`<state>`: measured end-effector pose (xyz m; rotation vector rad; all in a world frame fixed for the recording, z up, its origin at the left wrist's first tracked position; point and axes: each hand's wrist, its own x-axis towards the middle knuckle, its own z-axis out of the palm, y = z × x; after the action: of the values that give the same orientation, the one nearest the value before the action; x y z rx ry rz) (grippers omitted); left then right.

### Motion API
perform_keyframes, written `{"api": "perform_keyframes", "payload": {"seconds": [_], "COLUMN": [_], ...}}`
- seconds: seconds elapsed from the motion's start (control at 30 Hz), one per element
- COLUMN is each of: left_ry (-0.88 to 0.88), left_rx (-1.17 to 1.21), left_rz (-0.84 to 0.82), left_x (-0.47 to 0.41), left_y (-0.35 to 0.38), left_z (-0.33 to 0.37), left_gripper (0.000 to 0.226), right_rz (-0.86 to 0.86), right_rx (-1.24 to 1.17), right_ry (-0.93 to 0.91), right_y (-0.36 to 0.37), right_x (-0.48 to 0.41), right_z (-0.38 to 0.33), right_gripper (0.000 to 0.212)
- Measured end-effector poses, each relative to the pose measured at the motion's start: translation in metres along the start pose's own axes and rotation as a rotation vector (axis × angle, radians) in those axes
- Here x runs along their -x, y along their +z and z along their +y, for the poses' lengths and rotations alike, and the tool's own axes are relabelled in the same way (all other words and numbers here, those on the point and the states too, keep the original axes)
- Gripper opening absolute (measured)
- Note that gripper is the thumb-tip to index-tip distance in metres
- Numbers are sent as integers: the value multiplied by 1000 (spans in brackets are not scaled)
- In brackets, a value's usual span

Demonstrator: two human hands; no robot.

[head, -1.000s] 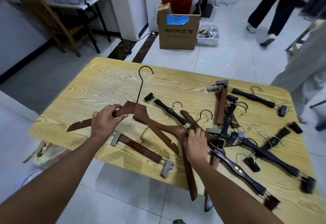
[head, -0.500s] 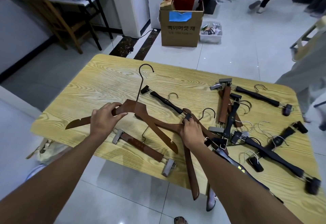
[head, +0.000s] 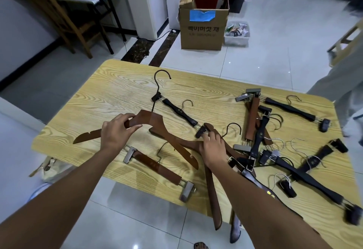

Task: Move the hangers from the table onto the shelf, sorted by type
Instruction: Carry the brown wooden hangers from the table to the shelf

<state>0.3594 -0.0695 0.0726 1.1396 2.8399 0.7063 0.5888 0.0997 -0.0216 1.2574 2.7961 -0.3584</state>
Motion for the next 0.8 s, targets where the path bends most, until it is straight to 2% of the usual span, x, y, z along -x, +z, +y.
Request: {"api": "perform_keyframes", "payload": {"seconds": [0.13,0.37,0.47,0.53,0.67,0.8], "left_ry": [10,28,41,51,78,63], "left_rx": [-2,-1,2,14,7,0], "left_rz": [8,-12,-21,-27,-15,4], "left_x": [-1,8,13,17,21,21], "left_y": [-4,-5,-3,-3,-8,-16], "left_z": [6,12,12,11,10,7], "left_gripper": [39,39,40,40,40,40], "right_rz": [40,-62,-95,-131,-99,-55], "right_rx": [38,13,6,31,-14,-22], "right_ry": [142,291,371,358,353,365], "right_y": [19,30,30,28,16,-2], "right_x": [32,49,48,45,41,38], "right_z": [2,0,-4,-5,-7,-8], "right_gripper": [33,52,45,35,36,28]}}
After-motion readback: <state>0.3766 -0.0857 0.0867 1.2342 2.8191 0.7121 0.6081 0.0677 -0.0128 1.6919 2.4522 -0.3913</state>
